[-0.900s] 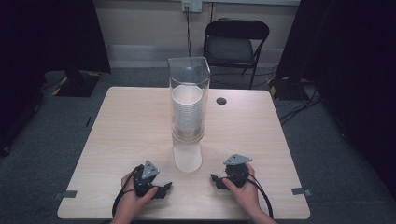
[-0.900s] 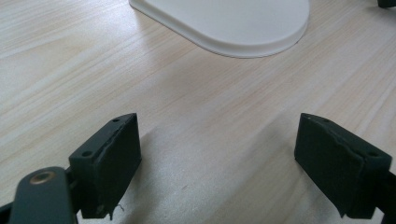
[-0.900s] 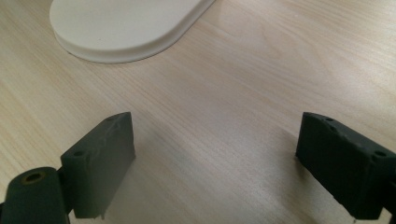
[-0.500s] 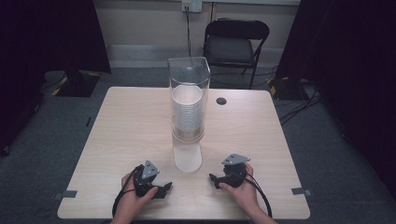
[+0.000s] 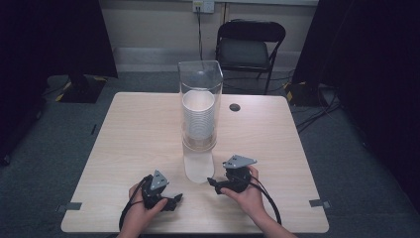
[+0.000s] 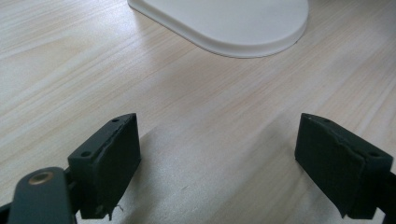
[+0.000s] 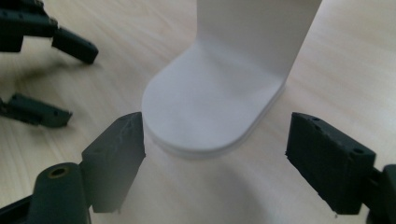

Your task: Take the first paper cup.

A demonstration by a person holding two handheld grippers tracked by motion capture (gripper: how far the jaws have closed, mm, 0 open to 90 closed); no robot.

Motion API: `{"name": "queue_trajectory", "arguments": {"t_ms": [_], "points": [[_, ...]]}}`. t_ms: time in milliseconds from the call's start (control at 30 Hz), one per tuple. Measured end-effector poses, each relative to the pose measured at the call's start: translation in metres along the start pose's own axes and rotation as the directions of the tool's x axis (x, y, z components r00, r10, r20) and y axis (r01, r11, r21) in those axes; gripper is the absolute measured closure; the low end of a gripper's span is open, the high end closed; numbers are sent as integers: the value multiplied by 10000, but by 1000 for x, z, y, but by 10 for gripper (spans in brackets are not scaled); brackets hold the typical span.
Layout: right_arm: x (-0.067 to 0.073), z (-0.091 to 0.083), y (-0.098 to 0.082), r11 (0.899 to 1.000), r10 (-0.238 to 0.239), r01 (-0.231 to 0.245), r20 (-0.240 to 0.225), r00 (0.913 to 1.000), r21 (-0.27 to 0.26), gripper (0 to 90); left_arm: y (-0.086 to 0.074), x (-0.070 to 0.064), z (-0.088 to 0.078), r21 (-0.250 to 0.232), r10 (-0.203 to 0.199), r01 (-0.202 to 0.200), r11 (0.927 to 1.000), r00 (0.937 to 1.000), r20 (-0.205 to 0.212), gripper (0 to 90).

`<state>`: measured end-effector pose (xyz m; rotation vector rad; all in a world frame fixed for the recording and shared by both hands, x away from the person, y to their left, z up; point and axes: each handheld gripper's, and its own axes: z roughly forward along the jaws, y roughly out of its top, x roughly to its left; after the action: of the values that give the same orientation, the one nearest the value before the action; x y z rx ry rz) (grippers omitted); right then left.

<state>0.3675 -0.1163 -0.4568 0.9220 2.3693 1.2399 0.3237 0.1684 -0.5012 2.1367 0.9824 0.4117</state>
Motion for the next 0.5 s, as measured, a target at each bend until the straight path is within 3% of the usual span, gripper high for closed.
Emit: {"name": "queue_trajectory", "arguments": {"t_ms": [300,500], "points": [[-3,5,38,9967,6,-25,-223,9998,-817,187,0,0,0,-9,14,-14,10000,10000,7,137],[-3,12,51,9940,124,-169,-417,9991,-1078,195,0,0,0,-6,19,-19,10000,10000,6,137]]}}
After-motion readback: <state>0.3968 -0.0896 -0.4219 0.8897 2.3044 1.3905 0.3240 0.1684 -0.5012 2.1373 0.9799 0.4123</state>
